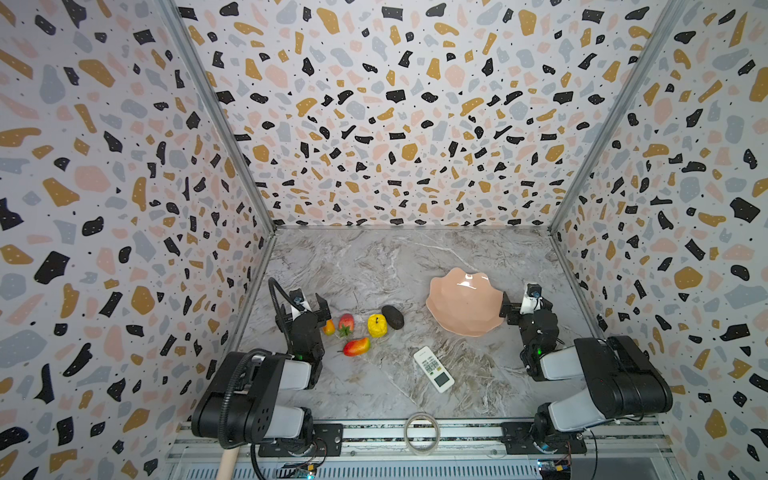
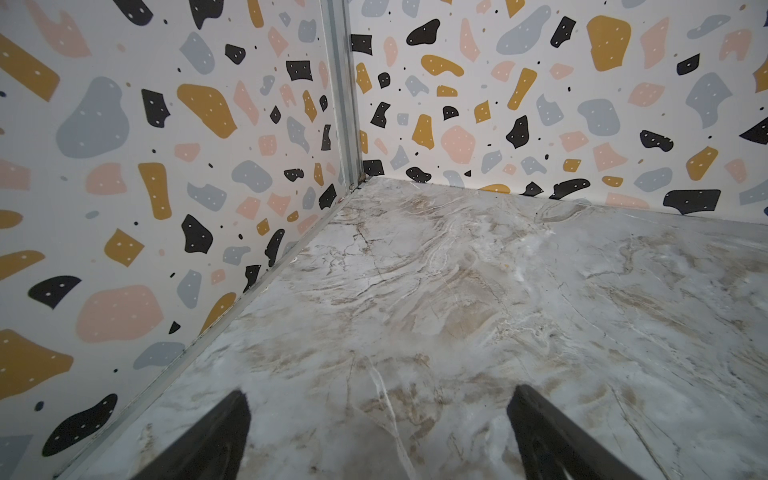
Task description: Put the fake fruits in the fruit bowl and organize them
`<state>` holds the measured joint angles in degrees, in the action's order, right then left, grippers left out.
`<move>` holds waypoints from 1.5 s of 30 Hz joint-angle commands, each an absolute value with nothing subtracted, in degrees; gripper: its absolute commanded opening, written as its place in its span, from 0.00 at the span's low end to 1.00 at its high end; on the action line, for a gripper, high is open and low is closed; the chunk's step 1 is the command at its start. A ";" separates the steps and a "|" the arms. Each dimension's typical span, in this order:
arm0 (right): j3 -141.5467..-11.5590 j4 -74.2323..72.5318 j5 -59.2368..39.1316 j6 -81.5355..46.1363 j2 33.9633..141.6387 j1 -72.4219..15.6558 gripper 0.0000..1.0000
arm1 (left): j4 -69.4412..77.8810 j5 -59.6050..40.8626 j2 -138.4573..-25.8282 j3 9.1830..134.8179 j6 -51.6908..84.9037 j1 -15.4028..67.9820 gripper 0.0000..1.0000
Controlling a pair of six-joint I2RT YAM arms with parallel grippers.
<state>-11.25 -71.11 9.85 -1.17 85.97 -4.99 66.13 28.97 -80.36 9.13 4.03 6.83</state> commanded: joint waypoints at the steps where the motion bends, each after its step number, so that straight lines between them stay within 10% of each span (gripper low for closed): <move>1: -11.73 -71.32 9.68 -1.55 85.28 -4.92 0.99 | 69.30 28.88 -80.05 9.05 3.50 7.03 1.00; 19: -12.66 -66.40 10.39 2.16 79.56 -7.74 0.99 | 63.16 32.78 -69.50 8.20 2.77 9.57 1.00; 27: -31.68 -35.66 5.09 7.50 66.67 -16.53 0.99 | 34.00 32.59 -56.13 22.87 9.17 10.02 1.00; 32: -53.17 -11.02 -7.37 3.12 75.32 -21.75 0.99 | 7.62 24.68 -58.31 40.26 10.27 10.02 1.00; 45: -85.94 21.95 -2.51 0.00 104.19 -42.53 0.99 | -27.77 10.36 -69.87 69.98 0.18 10.02 1.00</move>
<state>-81.52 11.51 -3.70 1.61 103.22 -41.36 -18.83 15.00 -69.65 68.27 2.94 9.82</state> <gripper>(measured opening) 0.990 0.996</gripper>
